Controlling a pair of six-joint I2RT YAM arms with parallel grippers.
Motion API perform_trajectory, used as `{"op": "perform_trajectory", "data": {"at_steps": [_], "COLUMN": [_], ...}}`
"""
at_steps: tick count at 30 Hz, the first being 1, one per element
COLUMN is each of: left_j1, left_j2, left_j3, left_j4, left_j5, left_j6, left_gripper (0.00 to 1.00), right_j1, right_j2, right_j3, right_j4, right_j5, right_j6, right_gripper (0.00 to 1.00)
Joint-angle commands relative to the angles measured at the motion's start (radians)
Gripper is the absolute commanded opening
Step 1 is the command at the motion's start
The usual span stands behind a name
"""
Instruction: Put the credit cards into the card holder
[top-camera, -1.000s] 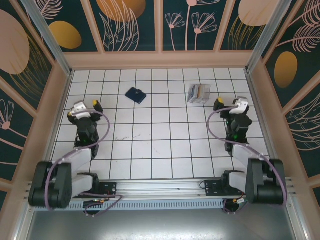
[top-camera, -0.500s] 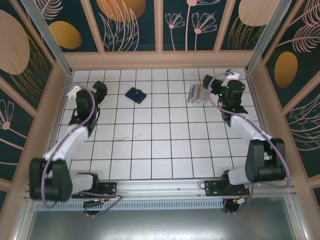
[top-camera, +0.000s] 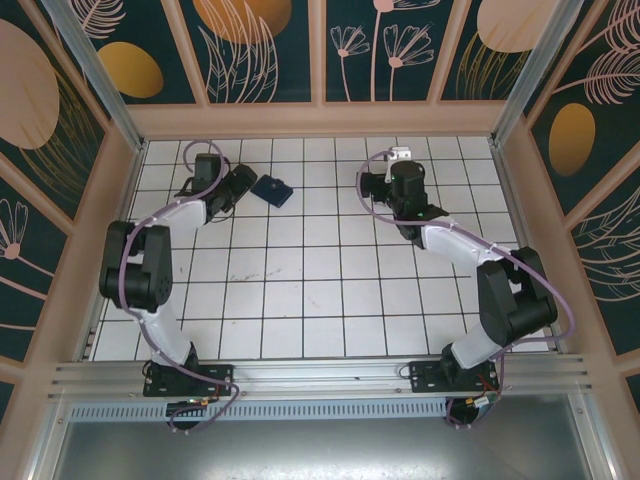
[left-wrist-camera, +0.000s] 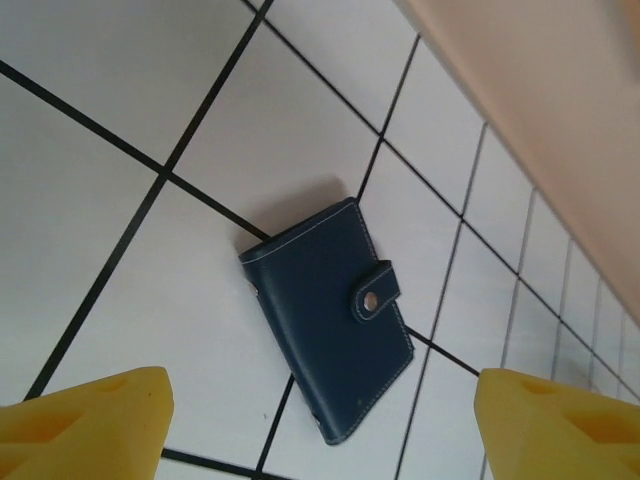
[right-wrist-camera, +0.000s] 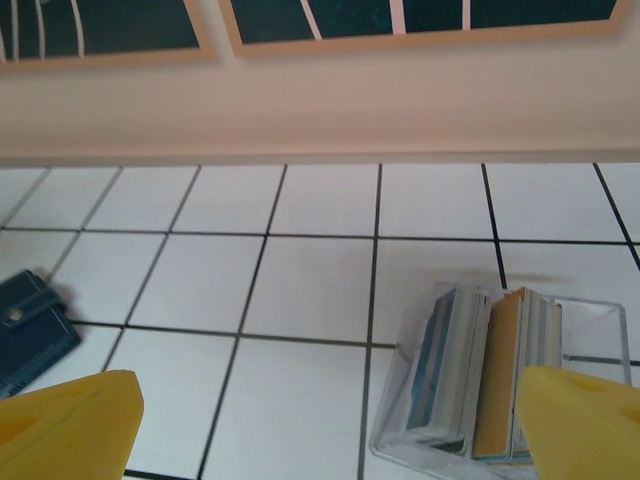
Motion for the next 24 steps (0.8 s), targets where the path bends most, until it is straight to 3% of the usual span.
{"op": "perform_trajectory", "data": {"at_steps": [1, 4, 9, 17, 21, 24], "left_j1": [-0.016, -0.027, -0.038, -0.046, -0.053, -0.054], "left_j2": [0.089, 0.163, 0.229, 0.361, 0.408, 0.433], "left_j3": [0.119, 0.224, 0.311, 0.418, 0.469, 0.466], "left_j4": [-0.138, -0.253, -0.368, -0.354, -0.363, -0.345], "left_j5": [0.01, -0.043, -0.112, -0.046, -0.051, -0.024], "left_j6": [0.022, 0.039, 0.05, 0.014, 0.01, 0.026], "left_gripper": [0.77, 0.73, 0.61, 0.58, 0.44, 0.2], "right_j1": [0.024, 0.033, 0.068, 0.106, 0.135, 0.145], "right_j2": [0.009, 0.03, 0.055, 0.093, 0.105, 0.12], "right_j3": [0.027, 0.031, 0.059, 0.074, 0.093, 0.094], "right_j4": [-0.016, 0.001, -0.004, 0.006, -0.015, -0.003], "right_j5": [0.087, 0.068, 0.141, 0.134, 0.164, 0.136], "right_j6": [-0.025, -0.026, -0.028, -0.049, -0.045, -0.031], "right_gripper": [0.97, 0.97, 0.97, 0.97, 0.97, 0.97]}}
